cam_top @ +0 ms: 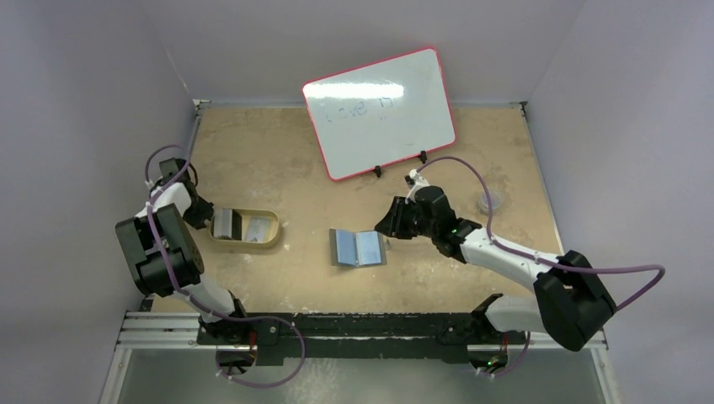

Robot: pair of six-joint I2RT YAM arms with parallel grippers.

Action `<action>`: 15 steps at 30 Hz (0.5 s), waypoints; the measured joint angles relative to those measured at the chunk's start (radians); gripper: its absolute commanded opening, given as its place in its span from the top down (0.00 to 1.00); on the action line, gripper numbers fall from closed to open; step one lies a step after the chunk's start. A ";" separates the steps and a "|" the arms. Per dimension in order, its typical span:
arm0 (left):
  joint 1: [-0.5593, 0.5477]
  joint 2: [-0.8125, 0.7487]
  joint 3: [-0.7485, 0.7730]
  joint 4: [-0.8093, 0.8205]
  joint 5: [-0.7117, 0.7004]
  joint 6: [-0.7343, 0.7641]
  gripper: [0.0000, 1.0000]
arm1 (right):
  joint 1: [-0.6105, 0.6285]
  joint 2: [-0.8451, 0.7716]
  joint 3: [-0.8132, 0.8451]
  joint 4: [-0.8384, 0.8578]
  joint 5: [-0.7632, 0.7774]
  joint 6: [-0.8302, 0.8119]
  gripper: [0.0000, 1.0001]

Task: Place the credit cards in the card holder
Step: Move the storage box to the center of the board.

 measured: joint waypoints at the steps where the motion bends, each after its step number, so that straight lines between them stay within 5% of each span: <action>1: 0.000 0.000 -0.008 0.013 0.031 -0.005 0.79 | 0.000 0.003 0.000 0.002 0.000 0.000 0.67; 15: -0.116 -0.009 -0.068 0.101 0.260 -0.087 0.72 | 0.000 0.025 0.000 0.012 0.000 0.001 0.67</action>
